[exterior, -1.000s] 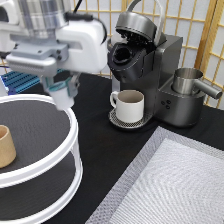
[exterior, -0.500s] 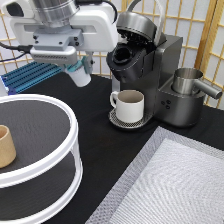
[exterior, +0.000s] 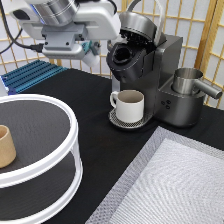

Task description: Make coffee

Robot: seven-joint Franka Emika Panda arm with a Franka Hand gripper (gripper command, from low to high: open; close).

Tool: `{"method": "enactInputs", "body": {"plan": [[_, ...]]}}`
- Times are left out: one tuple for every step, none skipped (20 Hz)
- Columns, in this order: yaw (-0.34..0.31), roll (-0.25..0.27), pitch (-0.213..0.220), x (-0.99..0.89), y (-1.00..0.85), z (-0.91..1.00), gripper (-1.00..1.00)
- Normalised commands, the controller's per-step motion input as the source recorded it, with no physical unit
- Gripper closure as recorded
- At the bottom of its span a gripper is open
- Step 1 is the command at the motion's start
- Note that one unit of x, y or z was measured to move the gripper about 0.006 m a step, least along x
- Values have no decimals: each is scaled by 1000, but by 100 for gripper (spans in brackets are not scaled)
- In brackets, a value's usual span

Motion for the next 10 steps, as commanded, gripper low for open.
{"method": "enactInputs", "body": {"plan": [[-69,176,-2,454,326,603,100],[-76,175,-1,460,351,580,100],[-83,181,0,463,391,557,100],[-80,188,0,457,411,546,100],[-79,194,0,446,420,537,100],[-77,215,0,386,429,497,100],[-68,220,1,357,474,457,100],[-64,222,26,329,497,354,100],[-65,221,27,314,500,329,100],[-65,221,16,203,483,214,100]]}}
